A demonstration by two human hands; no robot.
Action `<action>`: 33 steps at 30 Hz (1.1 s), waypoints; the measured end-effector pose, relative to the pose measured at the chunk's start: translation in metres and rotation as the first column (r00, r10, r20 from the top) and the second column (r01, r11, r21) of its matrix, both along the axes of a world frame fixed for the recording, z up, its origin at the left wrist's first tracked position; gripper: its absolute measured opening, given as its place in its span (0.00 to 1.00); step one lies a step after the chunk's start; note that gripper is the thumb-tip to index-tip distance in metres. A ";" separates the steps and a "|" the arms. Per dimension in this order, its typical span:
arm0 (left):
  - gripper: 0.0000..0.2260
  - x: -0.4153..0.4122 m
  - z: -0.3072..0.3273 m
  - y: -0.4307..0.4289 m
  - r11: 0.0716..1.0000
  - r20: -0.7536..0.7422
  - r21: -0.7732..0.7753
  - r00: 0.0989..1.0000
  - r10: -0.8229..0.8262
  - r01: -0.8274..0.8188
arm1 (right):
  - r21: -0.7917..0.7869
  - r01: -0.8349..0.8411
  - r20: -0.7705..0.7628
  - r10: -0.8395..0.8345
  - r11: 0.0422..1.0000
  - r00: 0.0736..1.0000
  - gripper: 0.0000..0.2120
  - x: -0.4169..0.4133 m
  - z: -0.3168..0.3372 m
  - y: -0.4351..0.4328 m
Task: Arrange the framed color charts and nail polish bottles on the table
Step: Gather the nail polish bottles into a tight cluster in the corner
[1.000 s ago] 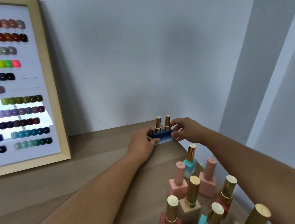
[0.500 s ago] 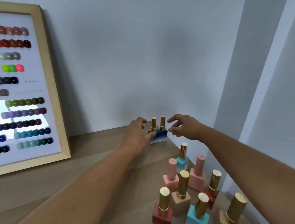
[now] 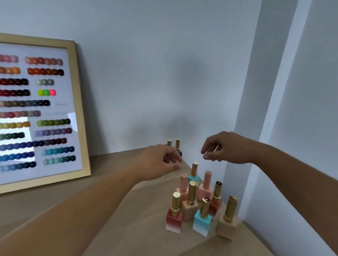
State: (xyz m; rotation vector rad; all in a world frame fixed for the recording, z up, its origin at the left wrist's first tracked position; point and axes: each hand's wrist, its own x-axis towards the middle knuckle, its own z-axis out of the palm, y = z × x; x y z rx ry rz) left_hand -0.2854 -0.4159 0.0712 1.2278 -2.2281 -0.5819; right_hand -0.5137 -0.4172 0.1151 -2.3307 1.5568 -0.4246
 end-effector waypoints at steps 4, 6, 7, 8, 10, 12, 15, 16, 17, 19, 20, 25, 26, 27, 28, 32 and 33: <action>0.06 -0.009 -0.013 0.012 0.997 0.018 0.063 0.999 -0.051 0.050 | 0.047 0.016 -0.093 -0.012 0.999 0.996 0.11 -0.003 -0.015 0.018; 0.03 -0.014 -0.018 0.016 0.995 0.006 0.080 0.999 -0.053 0.053 | 0.053 0.017 -0.084 -0.012 0.998 0.996 0.10 -0.004 -0.024 0.022; 0.05 -0.016 -0.020 0.018 0.995 -0.003 0.082 0.999 -0.051 0.051 | 0.056 0.018 -0.066 -0.014 0.998 0.998 0.10 -0.003 -0.027 0.023; 0.06 -0.017 -0.022 0.018 0.996 -0.013 0.080 0.999 -0.044 0.045 | 0.057 0.019 -0.046 -0.017 0.998 0.999 0.09 -0.003 -0.029 0.023; 0.08 -0.019 -0.024 0.019 0.998 -0.037 0.061 0.999 -0.027 0.029 | 0.040 0.027 -0.008 -0.027 0.999 1.000 0.08 -0.001 -0.034 0.022; 0.09 -0.020 -0.027 0.018 0.999 -0.047 0.031 0.999 -0.011 0.012 | 0.004 0.031 0.014 -0.032 0.999 0.999 0.06 0.001 -0.040 0.020; 0.06 -0.019 -0.030 0.014 1.000 -0.044 0.005 0.999 -0.003 0.003 | -0.023 0.029 0.024 -0.029 0.999 0.999 0.04 0.001 -0.046 0.015; 0.04 -0.017 -0.030 0.012 1.000 -0.037 -0.003 0.999 0.004 -0.004 | -0.019 0.031 0.026 -0.031 0.999 0.999 0.04 -0.001 -0.046 0.013; 0.02 -0.015 -0.030 0.009 1.000 -0.028 -0.018 0.999 0.015 -0.016 | -0.012 0.035 0.030 -0.034 0.999 0.999 0.04 -0.004 -0.045 0.010; 0.03 -0.011 -0.029 0.002 0.997 -0.033 -0.059 0.999 0.042 -0.044 | -0.001 0.048 0.042 -0.048 0.999 0.998 0.04 -0.011 -0.043 0.003; 0.04 -0.010 -0.028 -0.003 0.995 -0.046 -0.077 0.997 0.056 -0.060 | -0.002 0.057 0.049 -0.057 0.998 0.997 0.05 -0.014 -0.042 -0.002; 0.04 -0.010 -0.025 -0.032 0.970 -0.113 -0.150 0.978 0.173 -0.189 | -0.054 0.104 0.070 -0.100 0.993 0.993 0.05 -0.022 -0.037 -0.035; 0.04 -0.010 -0.025 -0.038 0.966 -0.130 -0.148 0.973 0.193 -0.211 | -0.075 0.111 0.075 -0.106 0.991 0.992 0.05 -0.019 -0.037 -0.042; 0.04 -0.011 -0.025 -0.046 0.962 -0.139 -0.145 0.968 0.211 -0.231 | -0.093 0.119 0.088 -0.111 0.989 0.990 0.06 -0.016 -0.038 -0.050; 0.04 -0.013 -0.026 -0.052 0.959 -0.142 -0.143 0.964 0.226 -0.246 | -0.109 0.126 0.104 -0.115 0.986 0.988 0.06 -0.012 -0.040 -0.058; 0.05 -0.020 -0.030 -0.075 0.957 -0.121 -0.119 0.960 0.251 -0.265 | -0.157 0.115 0.148 -0.092 0.981 0.985 0.06 0.008 -0.049 -0.086; 0.05 -0.021 -0.031 -0.080 0.958 -0.115 -0.113 0.961 0.251 -0.263 | -0.160 0.106 0.158 -0.081 0.981 0.984 0.06 0.012 -0.051 -0.092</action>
